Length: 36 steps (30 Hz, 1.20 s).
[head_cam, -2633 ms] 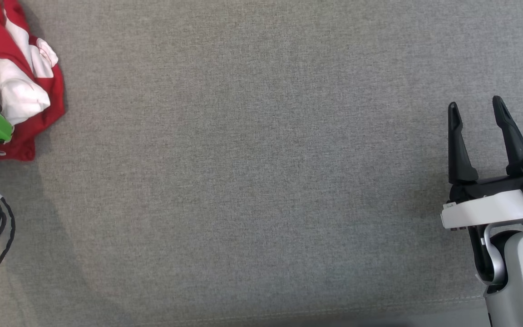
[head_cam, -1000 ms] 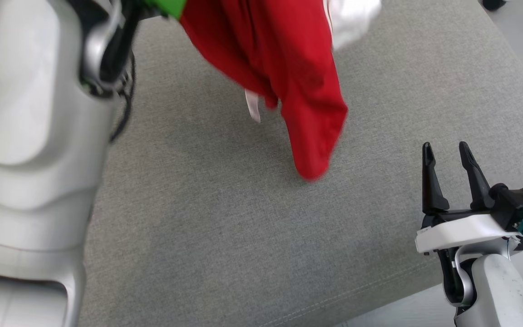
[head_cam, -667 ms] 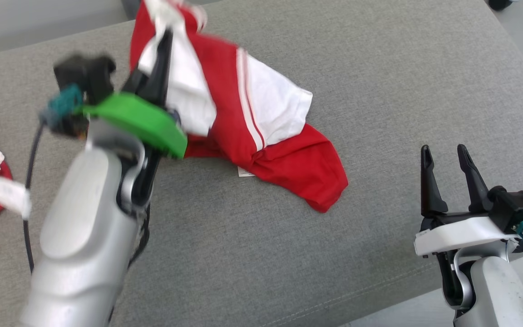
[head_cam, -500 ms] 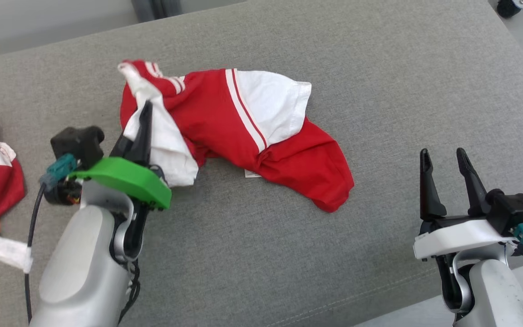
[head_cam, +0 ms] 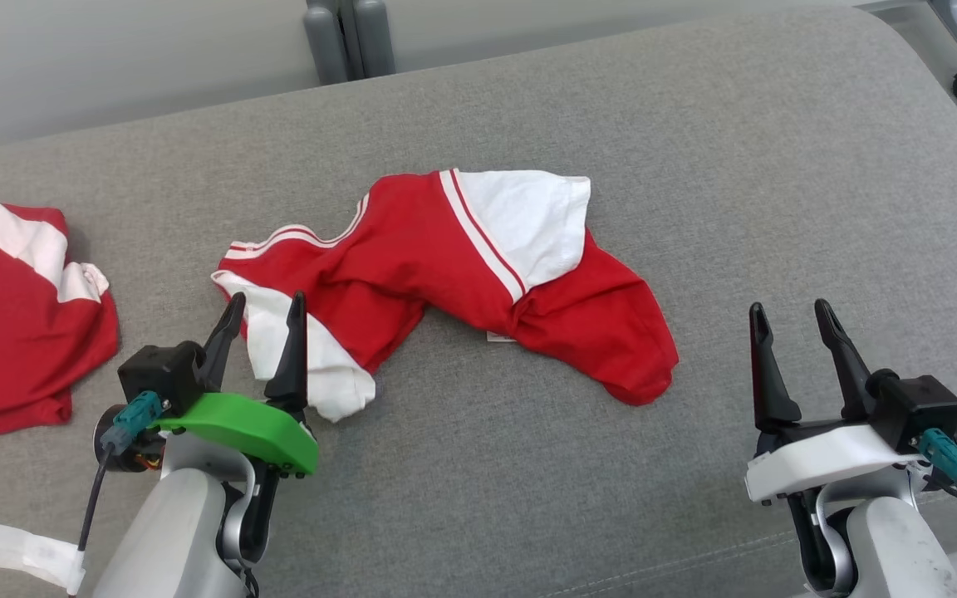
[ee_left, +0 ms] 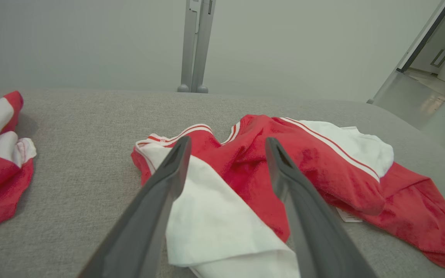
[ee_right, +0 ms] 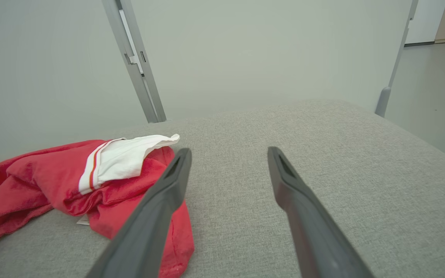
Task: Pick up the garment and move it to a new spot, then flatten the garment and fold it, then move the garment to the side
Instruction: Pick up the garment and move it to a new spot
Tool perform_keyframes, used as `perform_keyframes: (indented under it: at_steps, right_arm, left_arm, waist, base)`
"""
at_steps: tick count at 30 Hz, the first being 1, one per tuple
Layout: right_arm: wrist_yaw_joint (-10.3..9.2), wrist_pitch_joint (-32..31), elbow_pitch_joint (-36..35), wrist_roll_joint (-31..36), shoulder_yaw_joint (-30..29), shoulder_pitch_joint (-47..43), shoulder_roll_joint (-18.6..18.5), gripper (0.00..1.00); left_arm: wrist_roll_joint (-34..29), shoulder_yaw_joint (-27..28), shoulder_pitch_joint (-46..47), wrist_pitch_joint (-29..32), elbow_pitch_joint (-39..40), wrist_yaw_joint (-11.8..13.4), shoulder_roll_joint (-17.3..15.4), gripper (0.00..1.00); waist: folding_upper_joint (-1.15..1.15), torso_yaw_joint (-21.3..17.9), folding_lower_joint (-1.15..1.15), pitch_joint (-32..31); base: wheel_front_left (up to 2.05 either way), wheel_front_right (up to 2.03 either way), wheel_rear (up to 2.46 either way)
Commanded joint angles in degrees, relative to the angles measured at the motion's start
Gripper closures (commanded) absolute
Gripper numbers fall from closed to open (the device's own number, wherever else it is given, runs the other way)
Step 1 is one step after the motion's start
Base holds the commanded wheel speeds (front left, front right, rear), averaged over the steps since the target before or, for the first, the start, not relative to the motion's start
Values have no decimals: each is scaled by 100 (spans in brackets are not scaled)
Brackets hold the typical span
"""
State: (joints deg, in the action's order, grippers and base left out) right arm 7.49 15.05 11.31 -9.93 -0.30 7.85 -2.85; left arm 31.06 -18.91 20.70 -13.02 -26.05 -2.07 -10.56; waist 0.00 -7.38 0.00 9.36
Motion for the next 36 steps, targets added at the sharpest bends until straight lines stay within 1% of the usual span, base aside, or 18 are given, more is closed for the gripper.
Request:
perform_keyframes:
  at_steps: [1, 8, 17, 24, 29, 36]
  right_arm:
    - [0, 19, 26, 34, 0, -84, -7, 0]
    - [0, 19, 20, 79, -19, -202, -7, 0]
    - [0, 13, -53, 122, -10, -357, -8, 0]
    - [0, -58, -149, 176, -17, -460, -8, 0]
    - [0, -124, -243, 206, -24, -525, -8, 0]
    - [0, -173, -341, 196, 4, -627, -8, 0]
  left_arm:
    - [-103, -19, -22, -64, 43, -10, -61, 0]
    - [-372, 76, -246, -198, 325, 128, -157, 0]
    - [-670, 466, -756, -211, 868, 351, -372, 0]
    - [-811, 778, -1257, -212, 1330, 445, -438, 0]
    - [-918, 900, -1468, -213, 1596, 430, -475, 0]
    - [-1059, 1143, -1772, -212, 1906, 260, -407, 0]
  waist:
    - [0, 184, 0, -192]
    - [0, 464, 0, -440]
    - [0, 790, 0, -669]
    - [0, 931, 0, -765]
    - [0, 996, 0, -780]
    - [0, 1057, 0, -800]
  base:
    - [0, 0, 0]
    - [0, 0, 0]
    - [0, 0, 0]
    - [0, 0, 0]
    - [0, 0, 0]
    - [0, 0, 0]
